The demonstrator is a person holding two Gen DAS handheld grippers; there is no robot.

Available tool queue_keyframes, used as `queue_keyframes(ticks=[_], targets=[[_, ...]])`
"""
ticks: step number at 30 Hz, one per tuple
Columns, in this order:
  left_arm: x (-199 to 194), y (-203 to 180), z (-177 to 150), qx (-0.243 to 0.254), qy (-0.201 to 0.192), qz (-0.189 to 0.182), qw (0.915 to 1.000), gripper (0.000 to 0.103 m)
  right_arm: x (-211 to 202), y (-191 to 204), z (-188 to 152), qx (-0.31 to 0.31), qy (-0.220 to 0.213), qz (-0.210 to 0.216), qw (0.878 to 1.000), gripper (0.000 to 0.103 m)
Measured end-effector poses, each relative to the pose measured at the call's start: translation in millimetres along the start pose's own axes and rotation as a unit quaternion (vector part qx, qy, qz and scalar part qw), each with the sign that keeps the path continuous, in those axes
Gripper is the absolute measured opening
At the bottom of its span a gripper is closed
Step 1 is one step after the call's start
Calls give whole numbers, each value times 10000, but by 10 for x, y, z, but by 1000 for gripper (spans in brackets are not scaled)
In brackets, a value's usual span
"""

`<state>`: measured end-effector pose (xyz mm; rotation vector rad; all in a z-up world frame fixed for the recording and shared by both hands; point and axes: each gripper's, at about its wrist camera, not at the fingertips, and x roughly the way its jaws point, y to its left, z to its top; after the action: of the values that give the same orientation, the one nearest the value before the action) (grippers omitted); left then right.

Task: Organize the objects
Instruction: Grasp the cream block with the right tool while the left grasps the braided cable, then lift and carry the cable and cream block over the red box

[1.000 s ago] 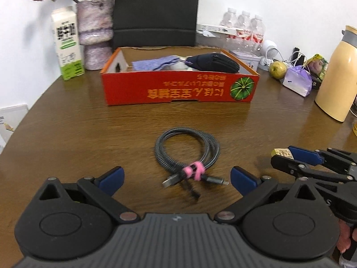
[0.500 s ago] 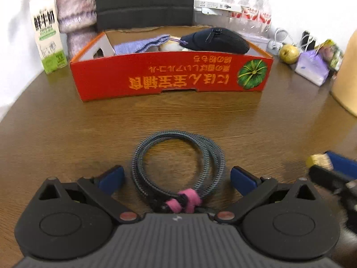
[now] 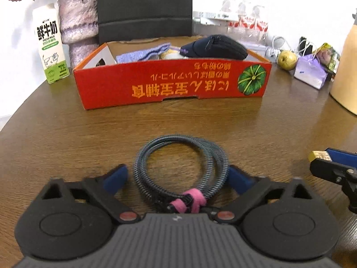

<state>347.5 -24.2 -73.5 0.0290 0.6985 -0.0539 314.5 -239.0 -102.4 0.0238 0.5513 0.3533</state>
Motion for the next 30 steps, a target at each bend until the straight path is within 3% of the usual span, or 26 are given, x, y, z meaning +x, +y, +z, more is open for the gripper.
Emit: queue_keyframes(ticks=[15, 22, 30], targets=[[-293, 69, -68, -221, -399, 4, 9990, 85, 18, -44, 5, 151, -14, -261, 9995, 33], [-537, 124, -110, -318, -734, 70, 9968, 84, -72, 58, 1, -74, -353, -441, 9984, 33], [-798, 202, -49, -500, -1098, 81, 9927, 84, -141, 263, 119, -134, -624, -264, 9976, 33]])
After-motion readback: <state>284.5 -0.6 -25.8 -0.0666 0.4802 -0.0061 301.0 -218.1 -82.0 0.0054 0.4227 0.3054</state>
